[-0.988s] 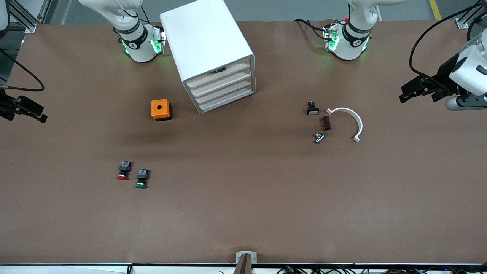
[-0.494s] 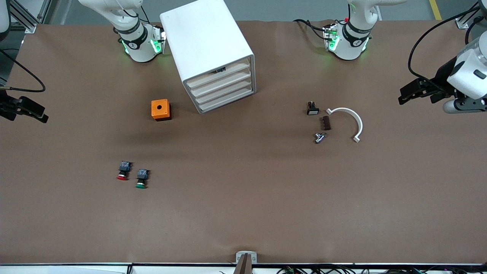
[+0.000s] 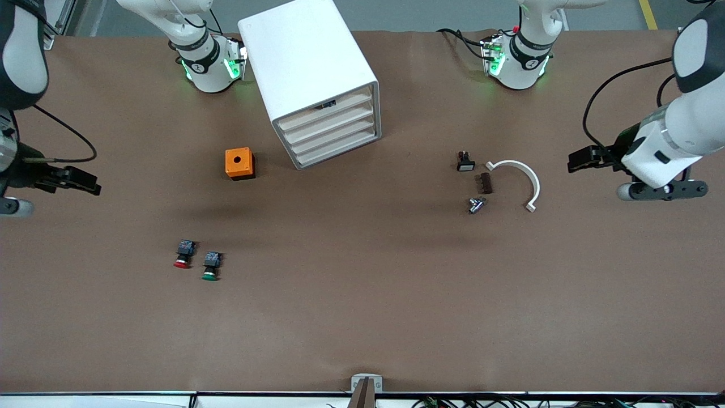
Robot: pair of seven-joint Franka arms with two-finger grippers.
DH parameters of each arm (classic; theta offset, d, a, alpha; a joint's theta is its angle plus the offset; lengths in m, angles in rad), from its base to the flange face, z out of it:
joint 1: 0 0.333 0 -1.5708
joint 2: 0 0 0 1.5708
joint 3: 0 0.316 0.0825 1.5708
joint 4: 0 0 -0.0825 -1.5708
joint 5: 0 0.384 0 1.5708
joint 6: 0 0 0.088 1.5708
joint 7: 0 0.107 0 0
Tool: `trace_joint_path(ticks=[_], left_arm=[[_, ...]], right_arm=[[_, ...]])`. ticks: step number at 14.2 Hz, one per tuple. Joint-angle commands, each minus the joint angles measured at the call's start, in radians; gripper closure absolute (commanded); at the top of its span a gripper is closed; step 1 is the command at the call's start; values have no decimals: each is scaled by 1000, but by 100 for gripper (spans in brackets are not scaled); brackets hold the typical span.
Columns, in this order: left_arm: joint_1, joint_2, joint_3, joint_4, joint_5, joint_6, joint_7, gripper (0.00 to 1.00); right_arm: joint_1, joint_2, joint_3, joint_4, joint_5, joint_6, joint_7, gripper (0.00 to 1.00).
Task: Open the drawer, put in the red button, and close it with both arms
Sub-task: 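Move the right gripper to the red button while the left gripper reaches the cabinet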
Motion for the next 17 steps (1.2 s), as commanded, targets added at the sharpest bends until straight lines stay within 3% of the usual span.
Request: trace_joint_path(ticks=[1,5,9,14,17], left_arm=[[-69,30,-13,21,19,-13,-168,0],[-185,119,-16,93,17,-10,-668,0],[-268,235,-21,159,-22,-30,-931,0],[-296,303,-19,182,-87,-33,-1311,0],[-314,351,-19,186,-145,-40,-1392,1]], right_arm=[[12,55,2,10,17,4,-4,0],[36,135,3,12,17,32,-1,0],[50,215,3,17,52,58,-3,0],[52,328,3,17,146,134,-6,0],[56,385,3,18,147,205,0,0]])
